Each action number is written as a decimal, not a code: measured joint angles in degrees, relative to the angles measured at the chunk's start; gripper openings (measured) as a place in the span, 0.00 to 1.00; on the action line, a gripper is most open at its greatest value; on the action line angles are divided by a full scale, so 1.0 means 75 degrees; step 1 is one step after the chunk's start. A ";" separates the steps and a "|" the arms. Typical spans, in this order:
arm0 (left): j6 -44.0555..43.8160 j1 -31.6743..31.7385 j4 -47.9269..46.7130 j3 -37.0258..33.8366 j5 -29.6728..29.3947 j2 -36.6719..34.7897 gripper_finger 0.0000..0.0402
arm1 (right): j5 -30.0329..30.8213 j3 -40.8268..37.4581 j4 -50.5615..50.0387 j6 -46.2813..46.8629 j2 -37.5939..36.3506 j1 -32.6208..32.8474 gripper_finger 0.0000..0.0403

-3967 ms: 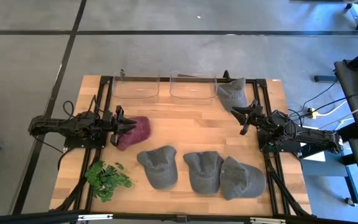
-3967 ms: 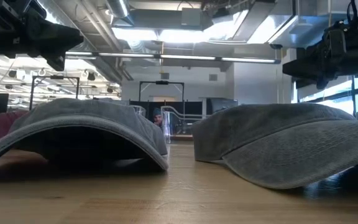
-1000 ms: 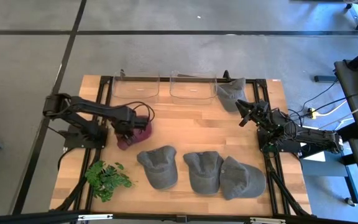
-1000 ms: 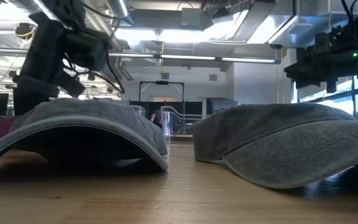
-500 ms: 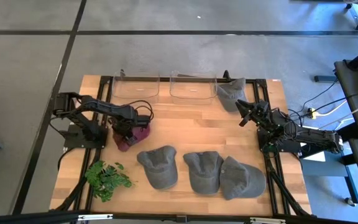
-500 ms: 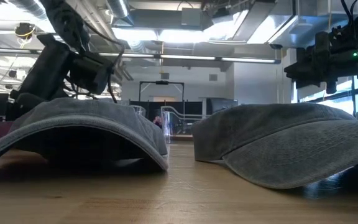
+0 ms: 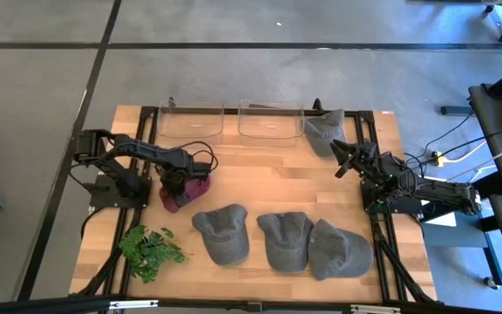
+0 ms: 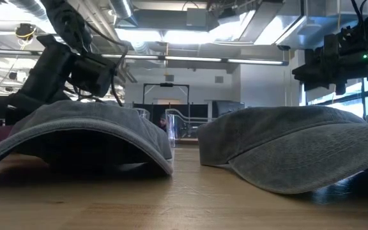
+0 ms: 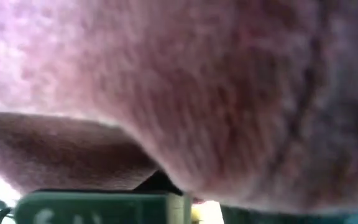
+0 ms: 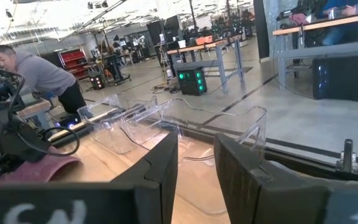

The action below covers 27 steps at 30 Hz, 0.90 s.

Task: Pick & Place hat
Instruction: Put the dark red cap into the left transparent bin

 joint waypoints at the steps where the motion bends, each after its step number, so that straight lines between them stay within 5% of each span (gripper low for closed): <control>1: -0.0028 0.0001 -0.0005 0.0000 -0.0024 0.0001 0.08 | 0.0000 -0.0003 0.0000 -0.0003 0.0000 0.0001 0.26; 11: 0.0426 -0.0122 -0.1220 0.1476 -0.0824 -0.0220 0.02 | 0.0000 0.0000 -0.0003 -0.0018 0.0000 0.0003 0.26; 22: 0.2194 0.0270 -0.4057 0.5300 -0.2199 -0.0417 0.02 | 0.0000 -0.0001 -0.0006 -0.0020 0.0000 0.0002 0.26; 27: 0.2925 0.0647 -0.4353 0.6724 -0.3132 -0.0425 0.02 | 0.0000 0.0000 -0.0006 -0.0023 0.0000 0.0000 0.26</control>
